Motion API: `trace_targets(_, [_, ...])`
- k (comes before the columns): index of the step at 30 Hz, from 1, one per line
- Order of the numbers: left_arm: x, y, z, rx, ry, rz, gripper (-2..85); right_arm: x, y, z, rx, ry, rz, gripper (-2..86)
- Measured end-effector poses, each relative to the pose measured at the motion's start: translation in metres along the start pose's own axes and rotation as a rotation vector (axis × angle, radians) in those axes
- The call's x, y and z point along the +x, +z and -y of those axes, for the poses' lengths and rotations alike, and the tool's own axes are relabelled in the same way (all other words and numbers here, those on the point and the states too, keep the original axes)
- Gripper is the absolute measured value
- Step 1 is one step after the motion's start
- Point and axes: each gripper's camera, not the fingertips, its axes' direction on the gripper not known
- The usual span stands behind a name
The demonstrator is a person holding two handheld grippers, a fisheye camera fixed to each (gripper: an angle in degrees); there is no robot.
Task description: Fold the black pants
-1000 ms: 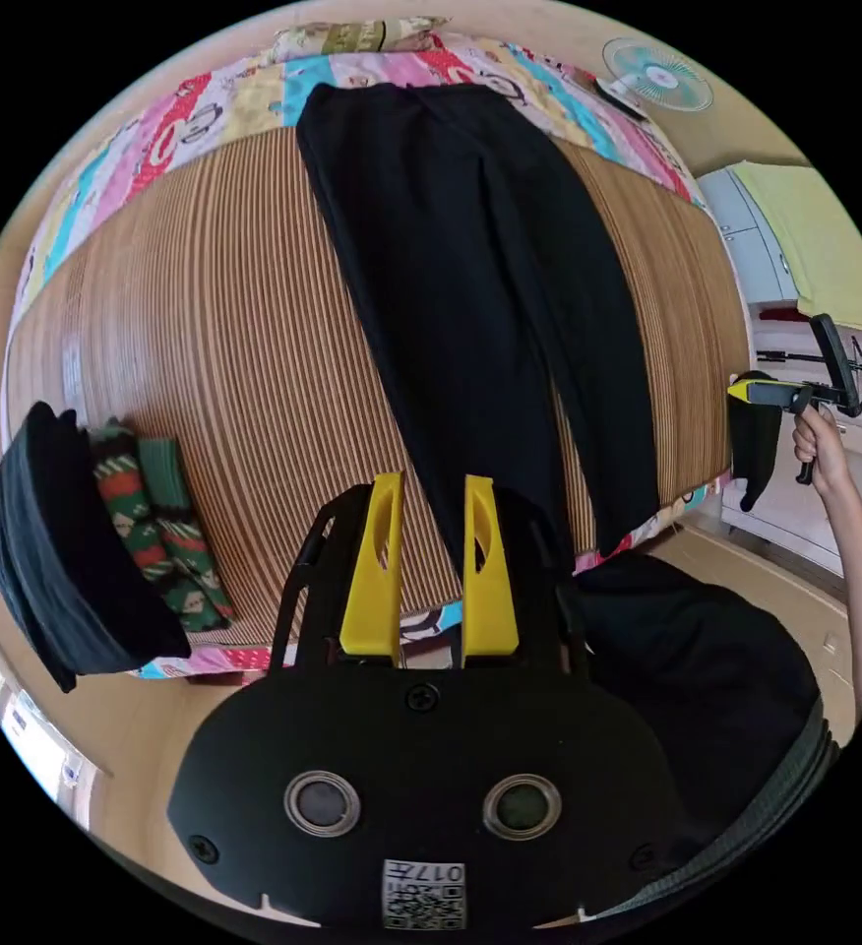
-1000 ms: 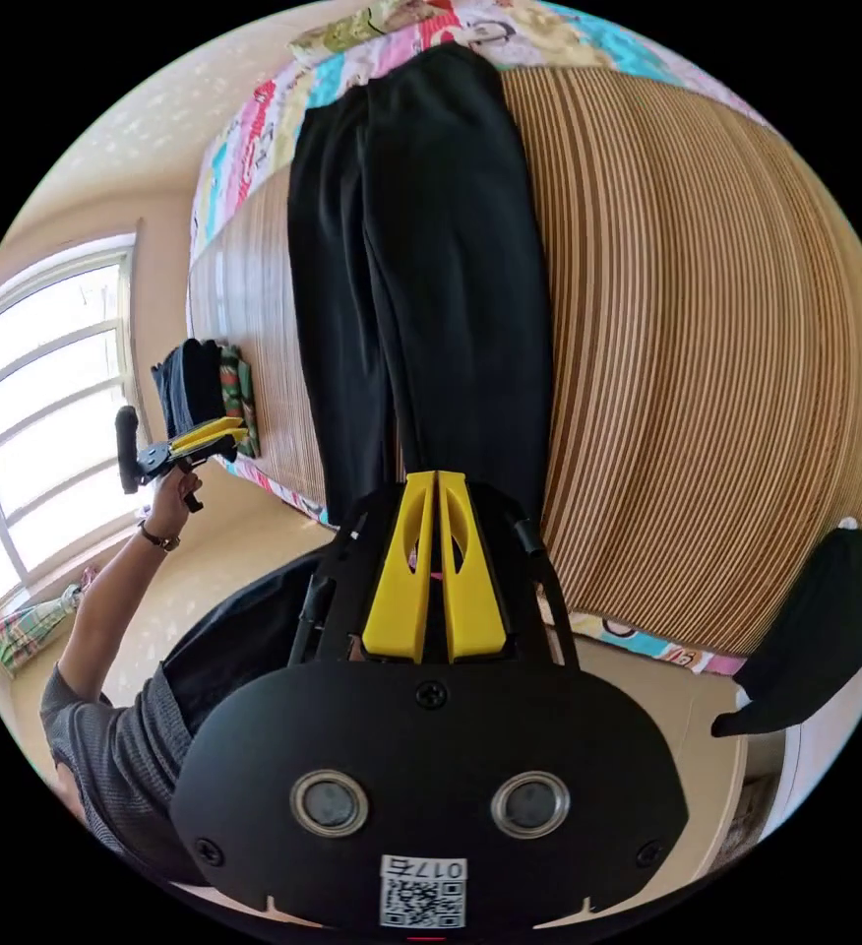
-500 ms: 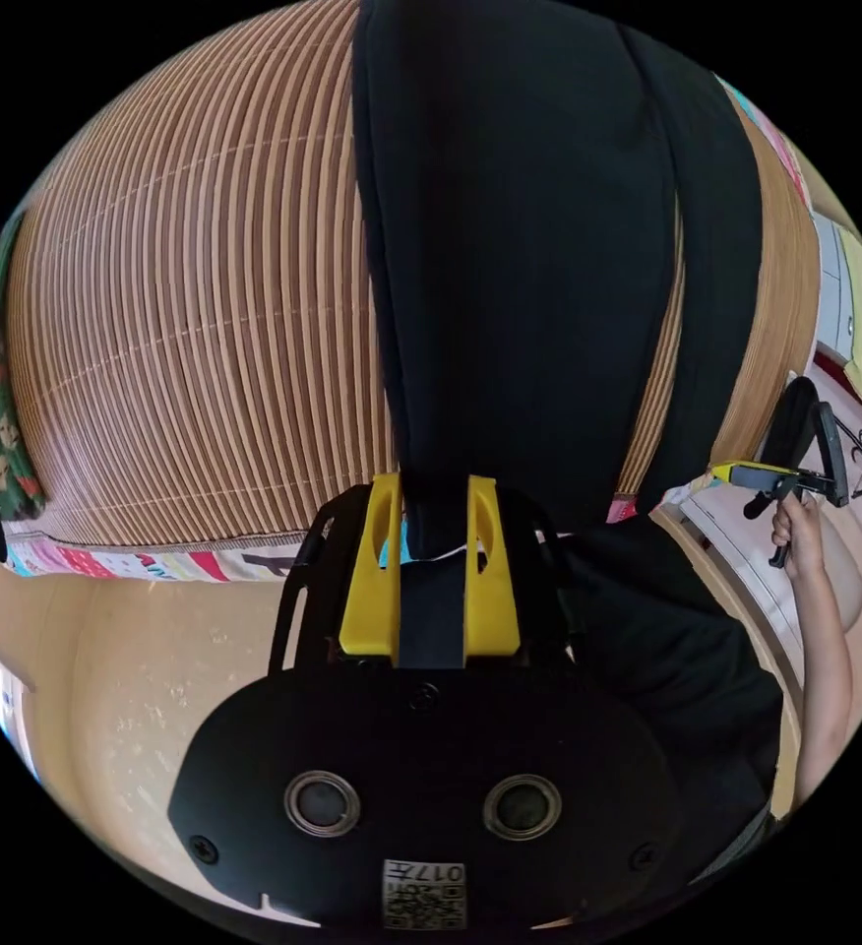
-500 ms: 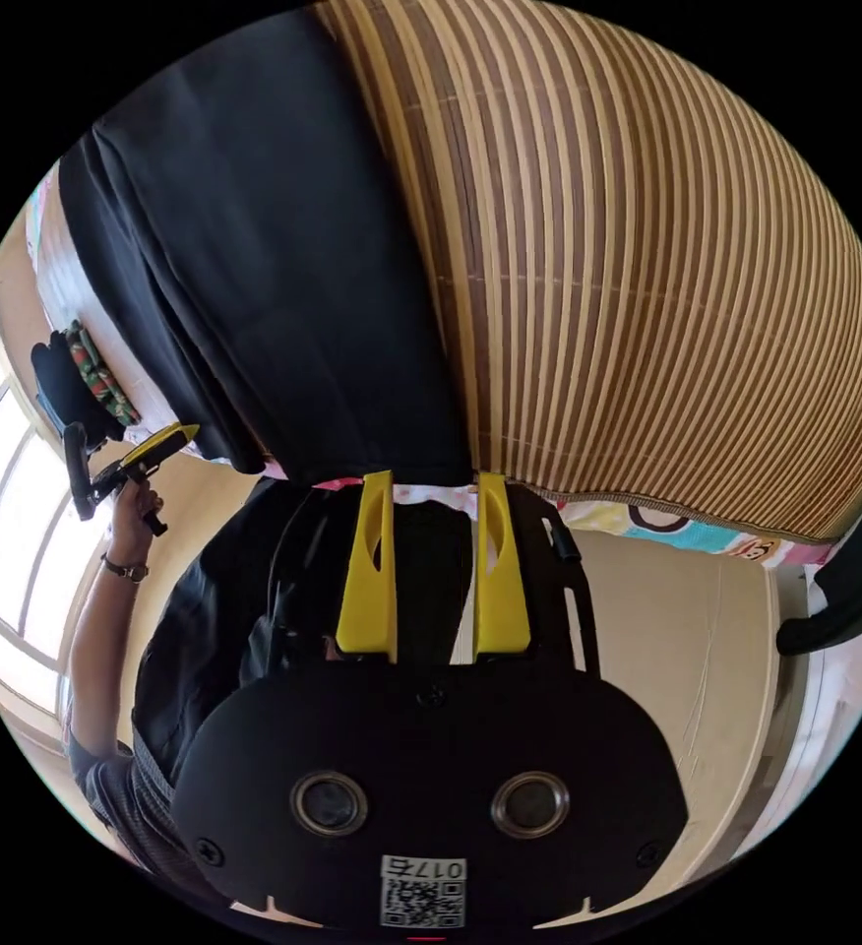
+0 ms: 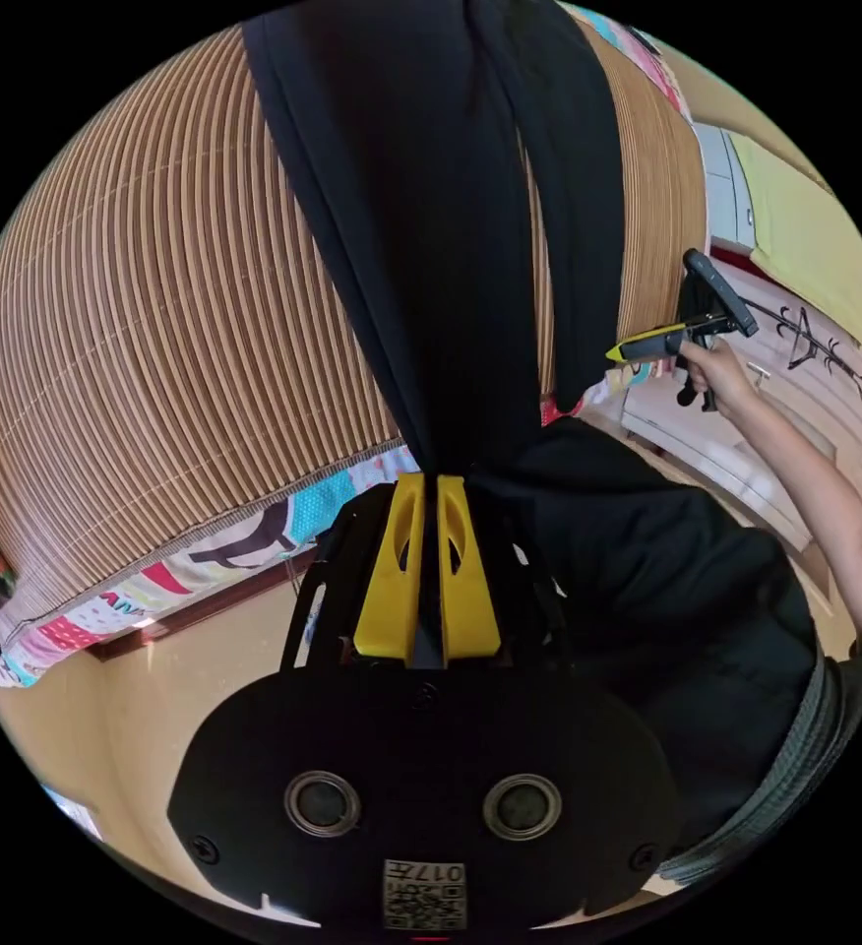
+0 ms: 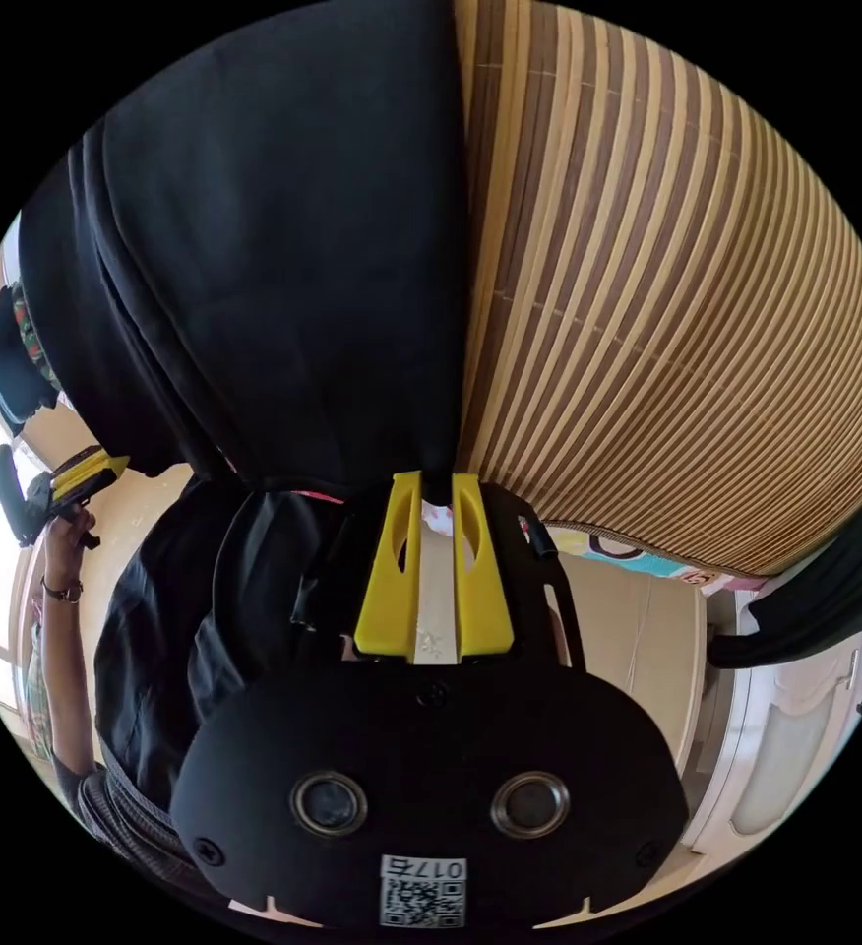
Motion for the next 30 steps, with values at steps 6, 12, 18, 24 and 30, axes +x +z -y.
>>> trace_targets(6, [-0.068, 0.034, -0.043, -0.139, -0.261, -0.113, 3.7, 0.009, 0.05, -0.076, 0.049, -0.116, 0.024, 2.9])
trace_targets(12, [-0.121, -0.013, -0.091, 0.191, -0.404, -0.382, 7.1, 0.038, 0.044, -0.173, 0.34, -0.176, 0.291, 2.5])
trace_targets(18, [-0.077, -0.068, -0.07, 0.369, -0.133, -0.536, 8.1, -0.016, 0.018, -0.239, 0.394, -0.645, 0.283, 2.2])
trace_targets(24, [-0.015, -0.074, -0.021, 0.427, 0.074, -0.748, 12.3, -0.052, 0.03, -0.24, 0.313, -0.87, 0.37, 2.2])
trace_targets(30, [0.034, -0.053, 0.003, 0.266, 0.115, -0.335, 15.6, -0.057, 0.057, -0.241, 0.247, -0.925, 0.399, 2.3])
